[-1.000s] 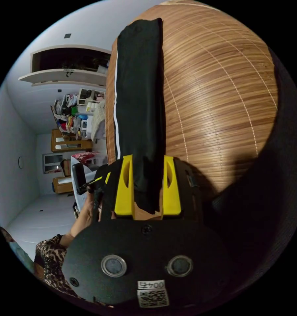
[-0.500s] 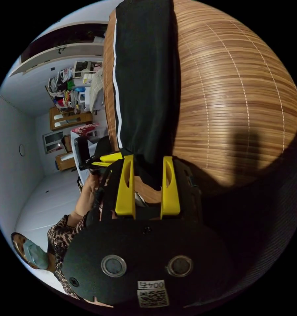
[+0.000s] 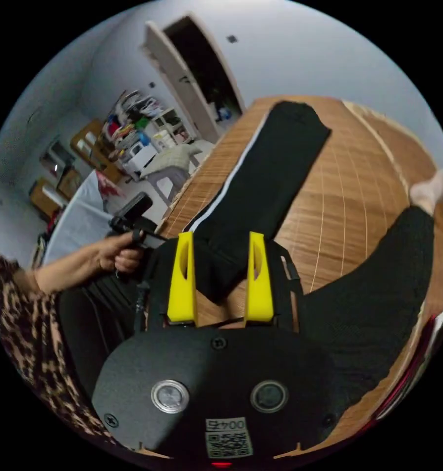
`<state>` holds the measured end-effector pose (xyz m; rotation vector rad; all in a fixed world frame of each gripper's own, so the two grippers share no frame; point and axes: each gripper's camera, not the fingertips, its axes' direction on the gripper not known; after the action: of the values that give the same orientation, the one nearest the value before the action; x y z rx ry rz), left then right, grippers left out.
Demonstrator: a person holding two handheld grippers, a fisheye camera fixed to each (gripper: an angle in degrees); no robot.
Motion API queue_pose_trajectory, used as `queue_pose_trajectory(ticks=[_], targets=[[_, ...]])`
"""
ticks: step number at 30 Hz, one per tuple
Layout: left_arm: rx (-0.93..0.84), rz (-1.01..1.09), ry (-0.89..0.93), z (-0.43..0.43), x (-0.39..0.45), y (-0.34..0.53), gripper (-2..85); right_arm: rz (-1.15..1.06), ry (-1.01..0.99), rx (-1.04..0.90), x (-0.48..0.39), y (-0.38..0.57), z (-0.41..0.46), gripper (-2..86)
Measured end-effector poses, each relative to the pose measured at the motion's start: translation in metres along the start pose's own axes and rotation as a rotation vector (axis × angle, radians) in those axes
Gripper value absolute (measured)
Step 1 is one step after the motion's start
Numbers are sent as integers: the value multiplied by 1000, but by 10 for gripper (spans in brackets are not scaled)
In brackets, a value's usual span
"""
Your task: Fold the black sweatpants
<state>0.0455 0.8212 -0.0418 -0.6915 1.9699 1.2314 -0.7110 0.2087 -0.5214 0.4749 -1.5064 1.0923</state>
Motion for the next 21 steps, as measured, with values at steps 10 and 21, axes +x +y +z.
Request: queue_pose_trajectory(ticks=[10,21], targets=[[78,-28,150,-3,12,28,30,-590,499,-120,-223,58,97,209],[93,57,161,6,34,50,23,-657,715,-205,-298,49,176,62]])
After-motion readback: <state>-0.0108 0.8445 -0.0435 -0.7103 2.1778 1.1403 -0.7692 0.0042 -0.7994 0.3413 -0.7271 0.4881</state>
